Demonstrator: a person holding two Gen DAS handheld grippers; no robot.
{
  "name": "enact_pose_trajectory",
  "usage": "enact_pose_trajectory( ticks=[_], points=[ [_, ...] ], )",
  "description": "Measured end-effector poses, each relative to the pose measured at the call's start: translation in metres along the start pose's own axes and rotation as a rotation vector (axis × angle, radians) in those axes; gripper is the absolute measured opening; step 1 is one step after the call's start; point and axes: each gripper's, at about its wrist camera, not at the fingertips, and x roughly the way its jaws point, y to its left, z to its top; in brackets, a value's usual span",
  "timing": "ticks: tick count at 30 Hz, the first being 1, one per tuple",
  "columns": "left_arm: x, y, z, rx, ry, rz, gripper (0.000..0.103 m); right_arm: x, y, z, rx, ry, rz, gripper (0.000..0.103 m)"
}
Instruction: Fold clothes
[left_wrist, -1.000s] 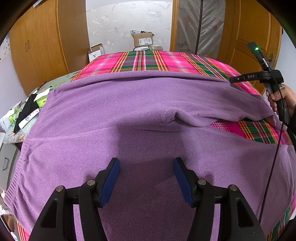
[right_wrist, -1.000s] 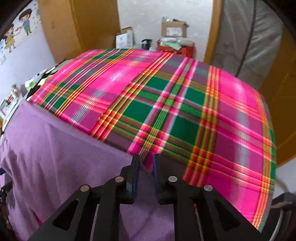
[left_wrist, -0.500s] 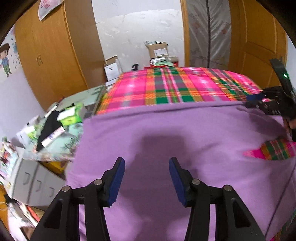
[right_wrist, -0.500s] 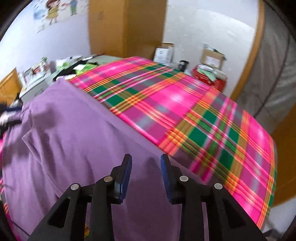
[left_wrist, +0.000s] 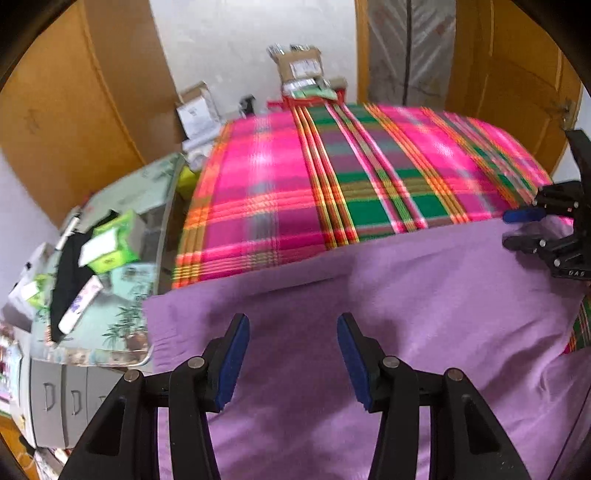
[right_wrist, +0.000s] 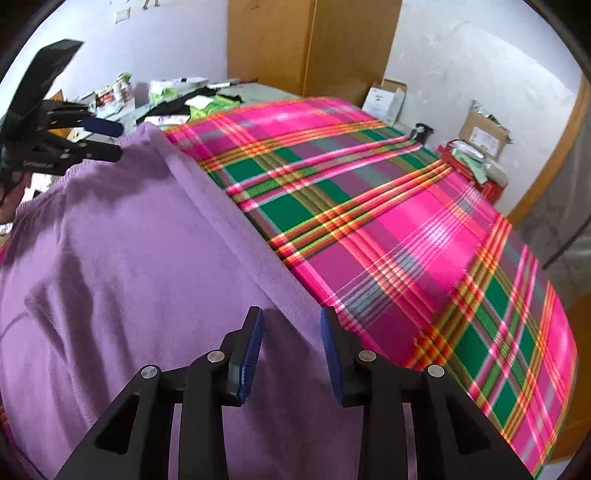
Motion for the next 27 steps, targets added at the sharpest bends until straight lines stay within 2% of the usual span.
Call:
enact_pose_trajectory(
  ticks=[1,3,6,10,14,20,24,27],
  points=[
    [0.007,-0.002,0.002,0.010,0.014,0.005,0.051,0.002,-0.002,0.001,0.008,0.002,0.008,0.033],
    [0.020,-0.005,0.006,0.026,0.036,0.014,0.051,0.006,-0.007,0.004,0.031,0.002,0.026,0.019],
    [0.029,-0.004,0.016,0.026,0.028,0.023,0.051,0.010,-0.017,0.010,0.069,-0.002,0.010,0.012],
    [0.038,0.001,0.032,0.024,0.010,0.068,0.051,0.016,-0.031,0.019,0.121,-0.008,-0.017,0.012],
    [0.038,0.017,0.032,0.003,0.000,0.058,0.052,0.020,-0.040,0.021,0.156,-0.010,-0.015,0.014],
    [0.024,0.063,0.013,-0.060,-0.017,0.095,0.052,0.018,-0.042,0.013,0.155,-0.009,0.017,0.030],
    [0.022,0.098,0.000,-0.139,0.001,0.087,0.052,0.016,-0.044,0.008,0.154,-0.008,0.038,0.030],
    [0.025,0.104,-0.005,-0.158,0.014,0.057,0.052,0.015,-0.046,0.004,0.153,-0.007,0.054,0.030]
  ],
)
